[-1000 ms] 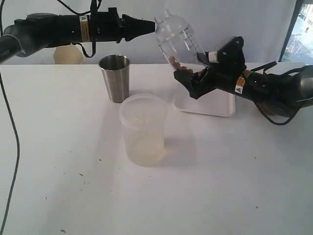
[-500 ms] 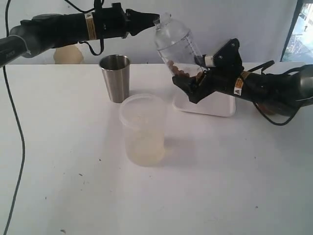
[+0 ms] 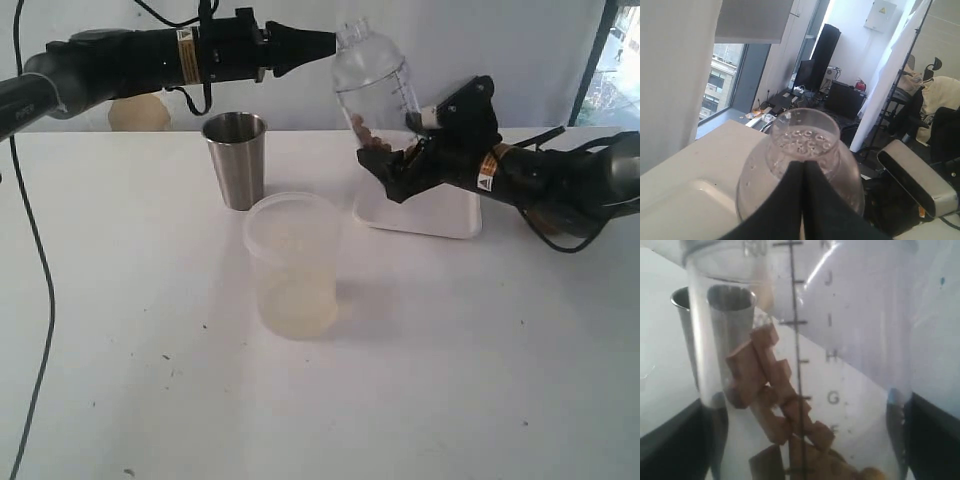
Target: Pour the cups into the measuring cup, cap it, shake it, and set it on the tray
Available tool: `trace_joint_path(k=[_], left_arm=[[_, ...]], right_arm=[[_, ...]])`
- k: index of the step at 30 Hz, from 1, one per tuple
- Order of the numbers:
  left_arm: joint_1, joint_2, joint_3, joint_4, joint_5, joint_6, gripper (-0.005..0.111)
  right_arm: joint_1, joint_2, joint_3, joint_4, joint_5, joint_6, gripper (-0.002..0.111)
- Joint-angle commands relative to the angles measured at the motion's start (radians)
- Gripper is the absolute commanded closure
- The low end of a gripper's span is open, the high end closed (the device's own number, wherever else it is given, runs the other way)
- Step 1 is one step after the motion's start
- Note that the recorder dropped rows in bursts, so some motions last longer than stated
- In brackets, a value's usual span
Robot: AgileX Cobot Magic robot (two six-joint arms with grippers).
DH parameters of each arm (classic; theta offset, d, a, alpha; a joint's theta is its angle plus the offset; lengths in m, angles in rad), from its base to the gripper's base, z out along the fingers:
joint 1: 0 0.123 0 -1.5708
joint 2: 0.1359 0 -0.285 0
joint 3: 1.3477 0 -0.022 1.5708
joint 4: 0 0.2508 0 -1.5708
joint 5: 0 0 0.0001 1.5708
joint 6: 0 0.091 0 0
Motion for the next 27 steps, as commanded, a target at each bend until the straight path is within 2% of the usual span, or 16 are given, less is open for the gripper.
trace_joint_path(k=[1,7,11,13,18,27], left_arm=[[0.002,-0.01,-0.006,-0.018,-0.01,-0.005,0.107],[0.002,-0.01,-0.006,-0.018,-0.001,0.006,0.107],[0.002,-0.01,-0.006,-0.02,-0.001,0.001,0.107],[0.002,-0.01,-0.006,-0.02,-0.001,-0.001,0.107],[0.002,-0.01,-0.006,-0.022,-0.001,-0.007,0.107],[0.002,-0.01,-0.006,-0.004,-0.034,-0.01,0.107]], right_arm=[[0.02,-0.012,-0.015,-0.06,-0.082,0.0,0.108],[0.031,-0.012,-0.017,-0.065,-0.103,0.012,0.108],[0.031,-0.012,-0.053,-0.04,-0.03,0.206,0.108],[0.031,-0.012,-0.062,-0.043,-0.032,0.238,0.108],[0.029,-0.012,-0.064,-0.021,-0.047,0.234,0.108],[-0.06,0.011,-0.062,0.186,-0.176,0.151,0.108]])
